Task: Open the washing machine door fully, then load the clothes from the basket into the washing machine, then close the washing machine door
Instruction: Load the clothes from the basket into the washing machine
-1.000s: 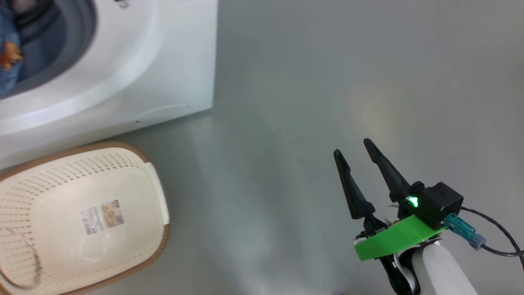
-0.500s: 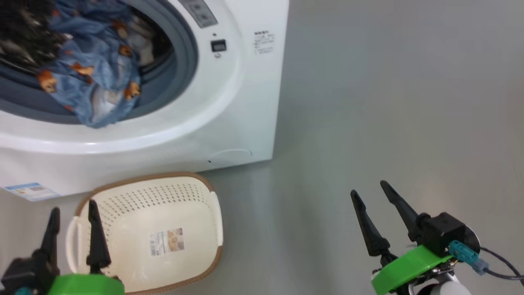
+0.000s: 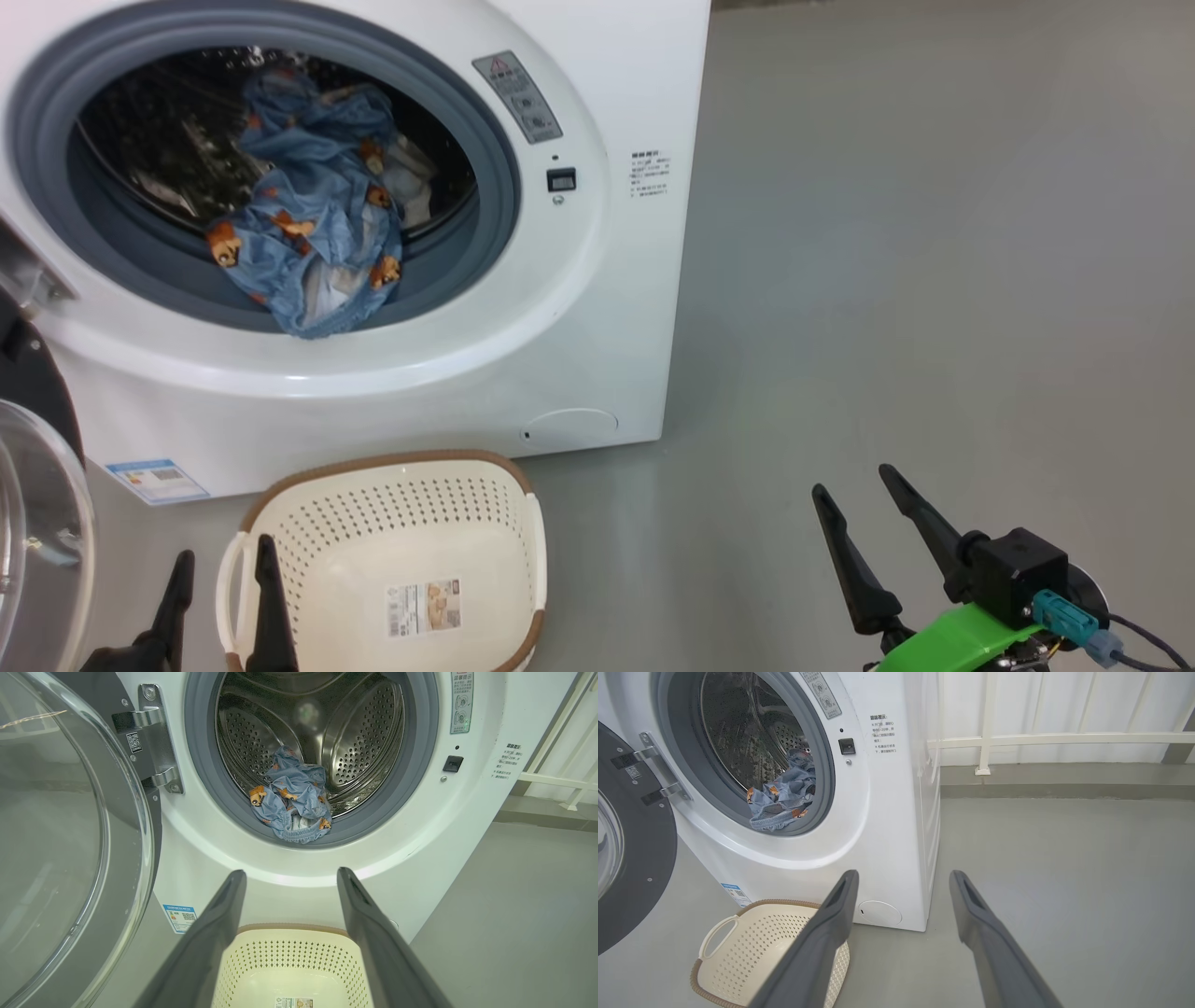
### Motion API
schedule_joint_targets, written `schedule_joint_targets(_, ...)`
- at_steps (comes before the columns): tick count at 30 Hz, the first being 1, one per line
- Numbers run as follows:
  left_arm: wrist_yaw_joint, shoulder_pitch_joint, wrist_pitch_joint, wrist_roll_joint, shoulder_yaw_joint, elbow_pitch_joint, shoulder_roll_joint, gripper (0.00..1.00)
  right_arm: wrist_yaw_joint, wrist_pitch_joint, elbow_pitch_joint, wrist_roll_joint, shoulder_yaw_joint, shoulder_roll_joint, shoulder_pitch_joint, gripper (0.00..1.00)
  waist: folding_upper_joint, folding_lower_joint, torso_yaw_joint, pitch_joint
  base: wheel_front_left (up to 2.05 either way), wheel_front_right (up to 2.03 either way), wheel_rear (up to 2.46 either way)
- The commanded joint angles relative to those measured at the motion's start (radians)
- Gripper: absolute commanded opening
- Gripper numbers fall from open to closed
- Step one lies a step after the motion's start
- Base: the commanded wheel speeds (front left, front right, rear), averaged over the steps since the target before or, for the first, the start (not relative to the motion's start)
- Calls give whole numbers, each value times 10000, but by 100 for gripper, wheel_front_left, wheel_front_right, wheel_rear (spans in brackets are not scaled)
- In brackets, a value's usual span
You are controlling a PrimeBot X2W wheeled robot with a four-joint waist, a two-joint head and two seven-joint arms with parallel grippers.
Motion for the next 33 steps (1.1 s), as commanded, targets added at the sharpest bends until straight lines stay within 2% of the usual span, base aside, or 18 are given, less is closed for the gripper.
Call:
schedule_joint_targets(1, 131, -145, 52, 6, 329, -295, 149, 100, 16, 28, -335, -76, 259, -18, -2, 100, 0, 0, 87, -276, 0, 0, 0)
schedule_joint_targets(20, 243, -138, 142, -117, 225, -318, 102, 100, 16, 103, -527, -64, 284, -18, 87, 100, 0, 0, 6, -299, 0, 0, 0)
schedule_joint_targets(33, 50, -812, 24, -268, 198, 101, 21, 100, 16, 36, -667, -52, 420, -18, -221, 100, 0, 0, -128, 382, 0, 0, 0)
